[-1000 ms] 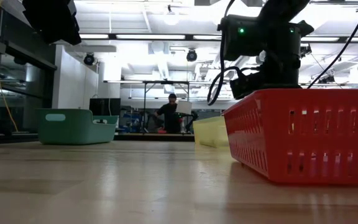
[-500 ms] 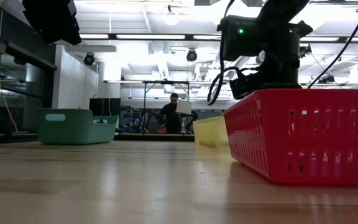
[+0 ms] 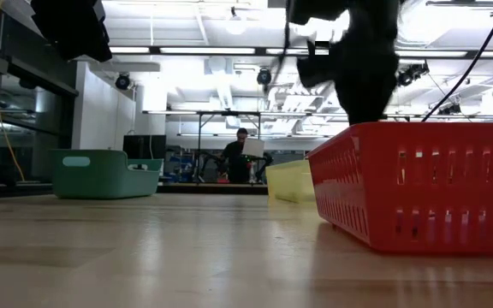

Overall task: Pick & Place School Supplies
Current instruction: Put the pink eraser into the red bin

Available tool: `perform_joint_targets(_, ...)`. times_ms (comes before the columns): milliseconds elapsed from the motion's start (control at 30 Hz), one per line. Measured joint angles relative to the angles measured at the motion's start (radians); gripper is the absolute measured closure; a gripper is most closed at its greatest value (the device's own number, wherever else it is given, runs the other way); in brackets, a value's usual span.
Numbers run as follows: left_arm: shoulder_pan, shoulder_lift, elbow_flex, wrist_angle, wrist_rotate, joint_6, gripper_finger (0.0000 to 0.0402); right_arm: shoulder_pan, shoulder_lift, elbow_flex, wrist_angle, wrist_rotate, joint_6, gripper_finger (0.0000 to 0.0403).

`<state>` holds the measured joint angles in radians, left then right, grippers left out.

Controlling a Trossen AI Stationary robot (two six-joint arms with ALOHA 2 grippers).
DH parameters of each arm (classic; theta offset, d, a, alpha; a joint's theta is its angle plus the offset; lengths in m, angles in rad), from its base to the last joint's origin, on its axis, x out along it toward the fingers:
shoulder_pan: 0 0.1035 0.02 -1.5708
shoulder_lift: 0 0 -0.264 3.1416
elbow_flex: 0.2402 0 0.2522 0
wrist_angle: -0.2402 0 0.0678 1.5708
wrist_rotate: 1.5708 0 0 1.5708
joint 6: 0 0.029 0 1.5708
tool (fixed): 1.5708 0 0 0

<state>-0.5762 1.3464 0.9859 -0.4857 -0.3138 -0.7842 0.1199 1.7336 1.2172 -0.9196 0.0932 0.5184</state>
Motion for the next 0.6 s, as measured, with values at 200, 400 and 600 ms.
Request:
perform_joint_targets(200, 0.0, 0.0, 0.0, 0.0, 0.0, 0.0, 0.0293, 0.09, 0.0, 0.133, -0.018, 0.008, 0.046, 0.0374)
perform_joint_targets(400, 0.0, 0.0, 0.0, 0.0, 0.0, 0.0, 0.0293, 0.194, 0.0, 0.161, -0.013, 0.012, 0.175, 0.0374)
perform_joint_targets(600, 0.0, 0.0, 0.0, 0.0, 0.0, 0.0, 0.0293, 0.291, 0.002, 0.161, 0.004, 0.04, 0.287, 0.0374)
